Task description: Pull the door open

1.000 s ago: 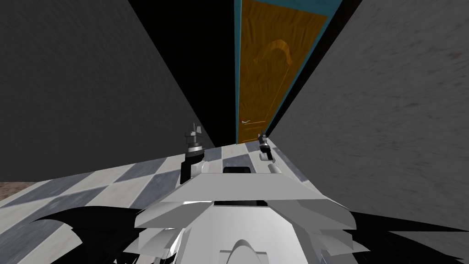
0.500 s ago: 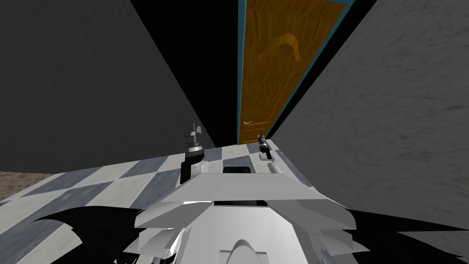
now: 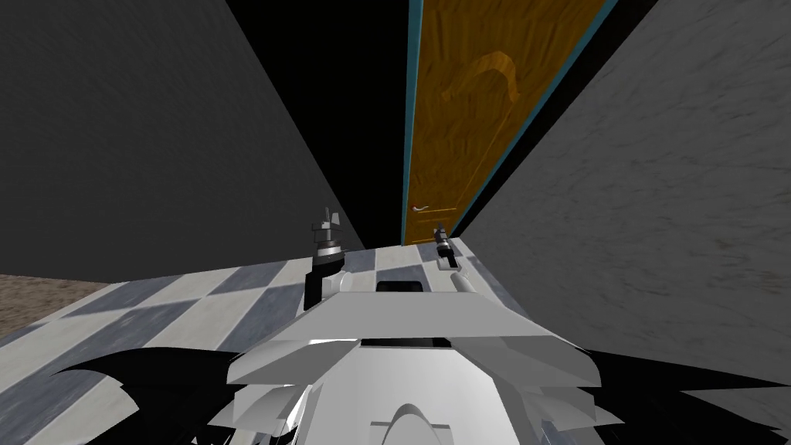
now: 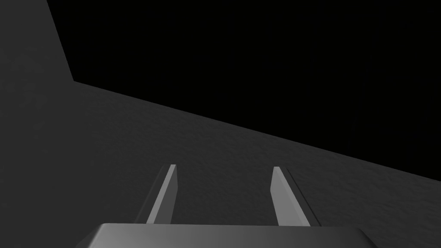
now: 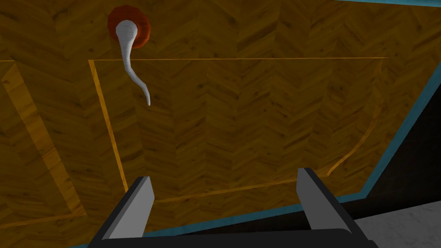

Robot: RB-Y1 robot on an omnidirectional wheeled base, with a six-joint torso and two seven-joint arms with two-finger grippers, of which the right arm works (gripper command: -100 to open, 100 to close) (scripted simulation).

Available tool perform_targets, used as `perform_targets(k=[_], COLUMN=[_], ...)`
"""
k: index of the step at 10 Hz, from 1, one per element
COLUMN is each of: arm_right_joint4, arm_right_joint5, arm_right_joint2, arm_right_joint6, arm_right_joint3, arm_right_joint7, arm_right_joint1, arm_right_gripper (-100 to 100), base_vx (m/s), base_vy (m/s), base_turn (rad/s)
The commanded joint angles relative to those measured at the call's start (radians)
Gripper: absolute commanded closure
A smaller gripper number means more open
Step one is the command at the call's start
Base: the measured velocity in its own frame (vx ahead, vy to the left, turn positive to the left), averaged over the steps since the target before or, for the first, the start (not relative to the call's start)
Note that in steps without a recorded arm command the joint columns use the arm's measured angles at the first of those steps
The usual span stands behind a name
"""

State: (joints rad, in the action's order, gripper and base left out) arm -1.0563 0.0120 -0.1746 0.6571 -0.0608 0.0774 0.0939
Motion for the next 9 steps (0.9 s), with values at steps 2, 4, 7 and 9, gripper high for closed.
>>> perform_targets(k=[2,4,7,9], arm_right_joint4=[0.077,0.113,0.174,0.235], arm_right_joint5=[-0.001,-0.002,-0.003,-0.004], arm_right_joint2=[-0.007,-0.010,-0.015,-0.019], arm_right_joint6=[0.012,0.017,0.025,0.034], arm_right_joint3=[-0.003,-0.005,-0.007,-0.009], arm_right_joint7=[0.003,0.004,0.006,0.008], arm_right_joint1=[0.035,0.050,0.077,0.104], arm_right_gripper=[-100,-100,-100,-100], base_vx=[0.074,0.075,0.059,0.060], base_vy=[-0.023,-0.019,-0.012,-0.016], base_turn=[0.084,0.070,0.063,0.073])
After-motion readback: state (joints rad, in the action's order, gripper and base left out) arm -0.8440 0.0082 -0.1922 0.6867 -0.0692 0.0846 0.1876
